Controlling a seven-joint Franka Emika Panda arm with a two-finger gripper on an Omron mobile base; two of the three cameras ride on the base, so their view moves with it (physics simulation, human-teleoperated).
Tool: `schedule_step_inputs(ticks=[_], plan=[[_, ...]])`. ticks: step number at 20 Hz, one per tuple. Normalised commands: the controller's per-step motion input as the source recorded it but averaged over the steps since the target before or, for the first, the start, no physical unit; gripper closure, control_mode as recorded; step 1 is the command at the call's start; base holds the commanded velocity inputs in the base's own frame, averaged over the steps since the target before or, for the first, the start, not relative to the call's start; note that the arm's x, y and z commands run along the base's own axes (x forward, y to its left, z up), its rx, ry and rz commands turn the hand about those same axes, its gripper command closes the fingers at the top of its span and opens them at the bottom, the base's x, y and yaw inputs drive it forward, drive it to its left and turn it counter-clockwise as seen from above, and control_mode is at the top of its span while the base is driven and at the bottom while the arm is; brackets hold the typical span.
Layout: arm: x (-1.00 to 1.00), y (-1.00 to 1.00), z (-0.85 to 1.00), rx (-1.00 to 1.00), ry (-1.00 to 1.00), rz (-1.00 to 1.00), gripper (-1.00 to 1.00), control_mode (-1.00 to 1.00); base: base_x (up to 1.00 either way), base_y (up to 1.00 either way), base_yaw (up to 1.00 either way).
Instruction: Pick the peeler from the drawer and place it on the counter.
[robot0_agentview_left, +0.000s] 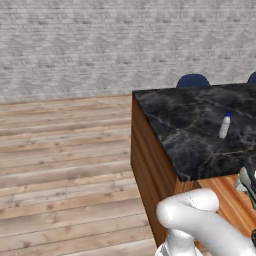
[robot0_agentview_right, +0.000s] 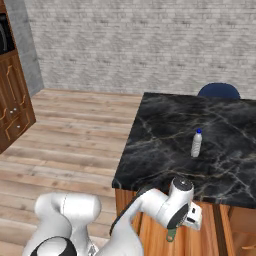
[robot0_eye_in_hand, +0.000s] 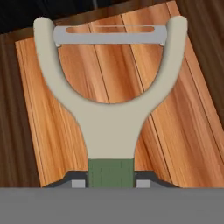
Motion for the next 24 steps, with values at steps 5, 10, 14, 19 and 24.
schedule_step_inputs(ticks=[5,10,14,19,24], plan=[[0.08,0.09,1.00,0.00,-0.19,-0.09,1.00,-1.00,0.00,0.00,0.00],[0.85,0.14,1.00,-0.04,-0.14,-0.04,1.00,-1.00,0.00,0.00,0.00],[1.00,-0.08,0.29,0.09,-0.18,0.06,1.00,-1.00,0.00,0.00,0.00],[1.00,0.00,-0.10,0.06,-0.10,0.12,1.00,-1.00,0.00,0.00,0.00],[1.00,0.00,-0.47,0.00,0.09,0.07,1.00,-1.00,0.00,0.00,0.00]])
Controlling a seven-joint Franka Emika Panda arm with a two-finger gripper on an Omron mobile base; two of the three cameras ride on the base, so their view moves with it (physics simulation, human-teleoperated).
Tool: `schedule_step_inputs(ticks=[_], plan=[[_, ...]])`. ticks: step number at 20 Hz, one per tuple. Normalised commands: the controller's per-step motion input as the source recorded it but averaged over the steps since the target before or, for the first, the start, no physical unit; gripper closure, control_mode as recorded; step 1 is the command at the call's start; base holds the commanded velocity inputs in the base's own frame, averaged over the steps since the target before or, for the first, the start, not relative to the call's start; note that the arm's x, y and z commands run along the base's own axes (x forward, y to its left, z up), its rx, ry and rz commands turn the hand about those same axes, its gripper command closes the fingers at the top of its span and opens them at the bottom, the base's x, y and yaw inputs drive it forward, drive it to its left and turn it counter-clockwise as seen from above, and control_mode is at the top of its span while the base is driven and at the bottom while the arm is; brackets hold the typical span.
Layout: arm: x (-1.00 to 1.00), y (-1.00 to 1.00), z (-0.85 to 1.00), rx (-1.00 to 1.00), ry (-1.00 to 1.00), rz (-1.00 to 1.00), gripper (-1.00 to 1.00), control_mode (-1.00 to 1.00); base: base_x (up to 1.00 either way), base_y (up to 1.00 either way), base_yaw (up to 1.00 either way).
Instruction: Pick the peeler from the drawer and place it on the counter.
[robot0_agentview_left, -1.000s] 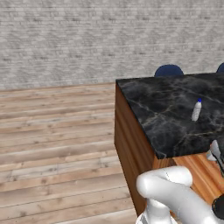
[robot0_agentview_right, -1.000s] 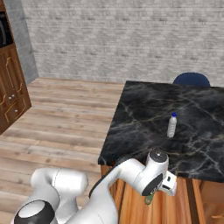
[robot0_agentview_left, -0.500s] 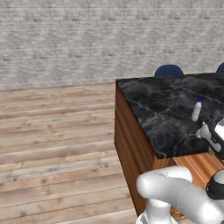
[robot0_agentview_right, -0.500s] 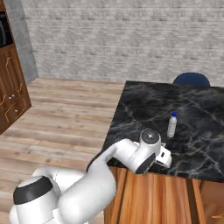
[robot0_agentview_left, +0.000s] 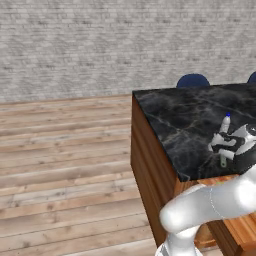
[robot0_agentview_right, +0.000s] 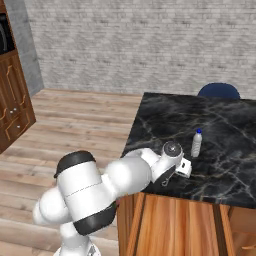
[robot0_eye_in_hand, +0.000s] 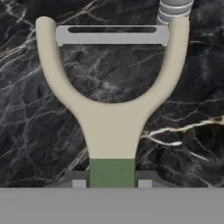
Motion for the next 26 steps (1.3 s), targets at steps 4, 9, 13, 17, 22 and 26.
schedule_step_inputs(ticks=[4,9,13,17,22,26], plan=[[1.00,0.04,-0.76,0.00,0.12,0.02,-1.00,-1.00,0.00,0.00,0.00],[0.48,0.03,-0.34,0.00,-0.12,0.00,-1.00,-1.00,0.00,0.00,0.00],[-0.06,0.34,0.88,0.01,-0.28,0.02,-1.00,-1.00,0.00,0.00,0.00],[-0.26,0.61,1.00,0.00,-0.01,0.16,-1.00,-1.00,0.00,0.00,0.00],[0.21,0.35,1.00,0.00,0.09,0.23,-1.00,-1.00,0.00,0.00,0.00],[0.72,0.31,1.00,0.00,0.00,0.11,-1.00,-1.00,0.00,0.00,0.00]])
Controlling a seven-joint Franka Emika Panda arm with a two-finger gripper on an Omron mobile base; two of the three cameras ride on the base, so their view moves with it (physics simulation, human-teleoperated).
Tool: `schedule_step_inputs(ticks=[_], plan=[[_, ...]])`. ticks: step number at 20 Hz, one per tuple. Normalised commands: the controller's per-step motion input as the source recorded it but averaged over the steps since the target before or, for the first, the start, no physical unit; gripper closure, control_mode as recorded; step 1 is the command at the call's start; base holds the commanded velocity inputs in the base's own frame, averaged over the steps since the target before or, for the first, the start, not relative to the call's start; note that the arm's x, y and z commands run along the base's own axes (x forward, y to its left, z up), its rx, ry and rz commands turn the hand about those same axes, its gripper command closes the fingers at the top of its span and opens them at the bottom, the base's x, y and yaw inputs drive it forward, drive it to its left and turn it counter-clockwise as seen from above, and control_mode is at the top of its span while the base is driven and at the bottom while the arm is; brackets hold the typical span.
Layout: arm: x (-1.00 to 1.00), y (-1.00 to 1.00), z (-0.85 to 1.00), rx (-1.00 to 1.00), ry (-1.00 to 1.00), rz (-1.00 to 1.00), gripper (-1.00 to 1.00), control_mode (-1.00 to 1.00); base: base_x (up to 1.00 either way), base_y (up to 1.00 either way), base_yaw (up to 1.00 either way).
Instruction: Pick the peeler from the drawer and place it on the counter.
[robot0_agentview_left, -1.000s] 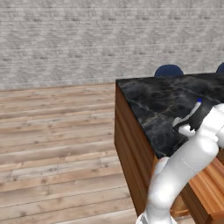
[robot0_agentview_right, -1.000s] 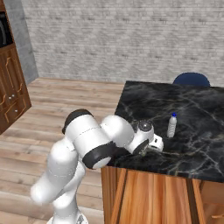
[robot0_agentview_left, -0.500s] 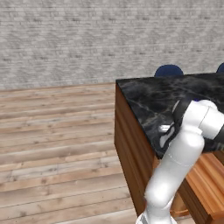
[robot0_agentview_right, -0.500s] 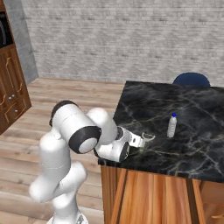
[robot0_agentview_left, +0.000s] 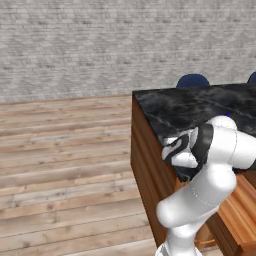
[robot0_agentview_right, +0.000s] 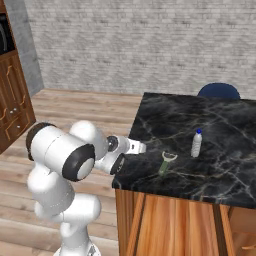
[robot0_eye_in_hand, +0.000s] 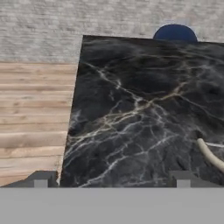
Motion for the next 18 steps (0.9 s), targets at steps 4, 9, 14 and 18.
schedule_step_inputs(ticks=[4,9,14,18], plan=[[0.65,0.25,1.00,0.00,0.01,0.14,-1.00,-1.00,0.00,0.00,0.00],[-0.01,0.33,1.00,0.00,0.02,0.14,-1.00,-1.00,0.00,0.00,0.00],[-0.93,0.81,0.73,-0.02,-0.09,0.14,-1.00,-1.00,0.00,0.00,0.00],[-1.00,0.87,-0.13,0.03,-0.13,0.07,-1.00,-1.00,0.00,0.00,0.00]])
